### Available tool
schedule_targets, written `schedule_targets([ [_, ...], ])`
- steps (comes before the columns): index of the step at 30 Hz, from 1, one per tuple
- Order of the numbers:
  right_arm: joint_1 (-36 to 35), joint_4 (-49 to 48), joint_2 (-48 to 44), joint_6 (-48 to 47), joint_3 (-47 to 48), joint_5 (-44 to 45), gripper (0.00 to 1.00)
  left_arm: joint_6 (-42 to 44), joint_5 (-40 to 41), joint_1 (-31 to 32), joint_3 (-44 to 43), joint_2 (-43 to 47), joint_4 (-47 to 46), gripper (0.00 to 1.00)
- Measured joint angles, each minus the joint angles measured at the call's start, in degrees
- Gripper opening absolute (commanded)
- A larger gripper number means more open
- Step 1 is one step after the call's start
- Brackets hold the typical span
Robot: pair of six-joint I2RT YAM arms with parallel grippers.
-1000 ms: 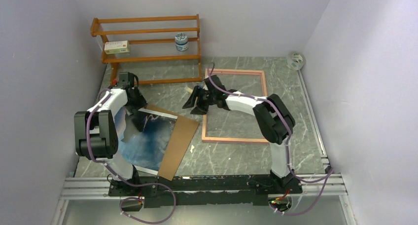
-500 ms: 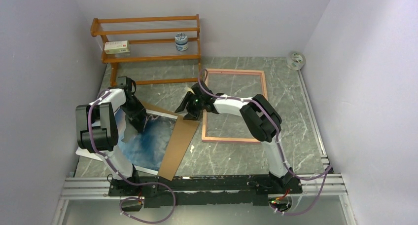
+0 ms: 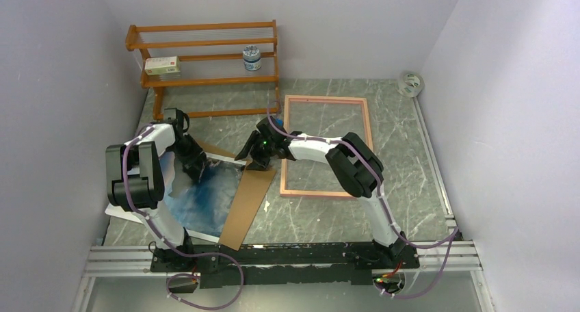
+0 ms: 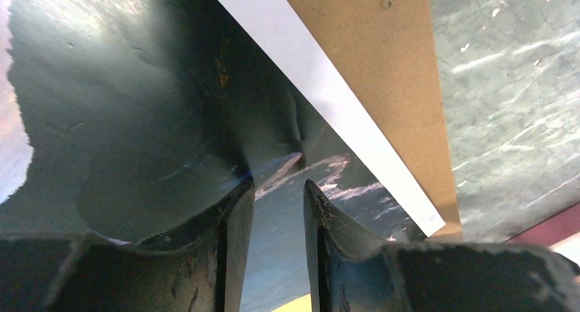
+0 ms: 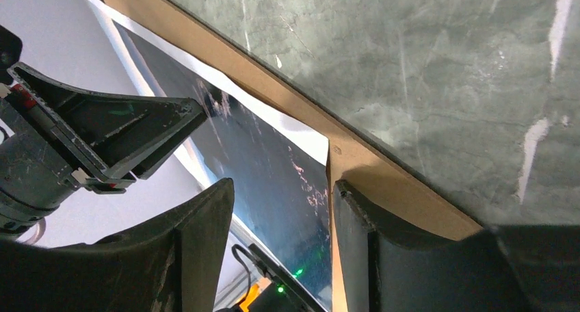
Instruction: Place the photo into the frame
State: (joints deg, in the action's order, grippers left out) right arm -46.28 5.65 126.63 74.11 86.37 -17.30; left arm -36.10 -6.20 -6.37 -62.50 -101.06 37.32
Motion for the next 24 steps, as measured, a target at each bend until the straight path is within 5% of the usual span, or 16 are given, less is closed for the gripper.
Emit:
schedule_targets([
  [13, -0.04, -13.81, 2.69, 0.70, -2.14, -4.85, 0.65, -1.68, -3.67, 0.20, 2.12, 0.85, -1.70, 0.37],
  [19, -0.02, -27.10, 4.59, 1.11, -4.81, -9.77, 0.90, -1.70, -3.69, 0.20, 2.12, 0.85, -1.73, 0.37],
  [24, -0.04, -32.72, 5.68, 1.07, -4.94, -12.66, 0.99, -2.08, -3.67, 0.20, 2.14, 0.85, -1.70, 0.37],
])
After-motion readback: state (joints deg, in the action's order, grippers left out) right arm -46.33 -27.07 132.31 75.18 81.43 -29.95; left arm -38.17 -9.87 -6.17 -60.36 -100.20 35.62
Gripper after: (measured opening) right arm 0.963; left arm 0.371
